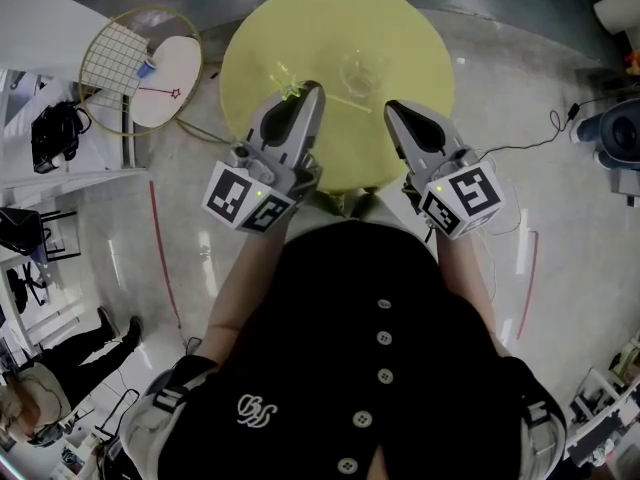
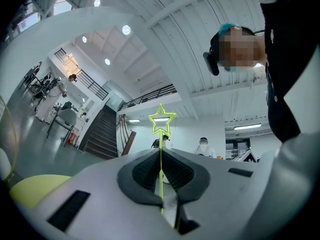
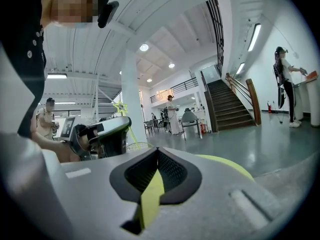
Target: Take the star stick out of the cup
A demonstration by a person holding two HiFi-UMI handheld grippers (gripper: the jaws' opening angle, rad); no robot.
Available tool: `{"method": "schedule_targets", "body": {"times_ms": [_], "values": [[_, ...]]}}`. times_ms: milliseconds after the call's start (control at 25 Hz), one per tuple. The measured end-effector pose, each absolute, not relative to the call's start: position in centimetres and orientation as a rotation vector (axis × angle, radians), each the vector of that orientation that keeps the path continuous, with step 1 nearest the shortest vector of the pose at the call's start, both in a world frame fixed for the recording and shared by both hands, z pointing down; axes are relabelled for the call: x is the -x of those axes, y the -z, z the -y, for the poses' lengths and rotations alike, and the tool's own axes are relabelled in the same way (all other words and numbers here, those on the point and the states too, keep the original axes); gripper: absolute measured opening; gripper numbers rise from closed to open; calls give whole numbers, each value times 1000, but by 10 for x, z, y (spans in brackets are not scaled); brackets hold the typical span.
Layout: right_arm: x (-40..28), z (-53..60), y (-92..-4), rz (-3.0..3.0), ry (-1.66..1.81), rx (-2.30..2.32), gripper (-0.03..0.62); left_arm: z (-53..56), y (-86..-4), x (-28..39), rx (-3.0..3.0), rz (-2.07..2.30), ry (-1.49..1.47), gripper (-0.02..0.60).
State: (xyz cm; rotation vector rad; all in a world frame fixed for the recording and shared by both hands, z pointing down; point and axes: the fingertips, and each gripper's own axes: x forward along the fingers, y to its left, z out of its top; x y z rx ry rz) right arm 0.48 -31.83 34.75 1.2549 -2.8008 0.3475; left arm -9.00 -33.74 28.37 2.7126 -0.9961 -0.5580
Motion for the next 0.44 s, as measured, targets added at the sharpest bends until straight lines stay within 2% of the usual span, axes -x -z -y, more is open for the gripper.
{"method": "schedule_targets", "body": {"times_ms": [440], "values": [[-1, 319, -356, 2778, -383, -1247, 3, 337, -287, 90, -2700, 972, 559, 15]]}}
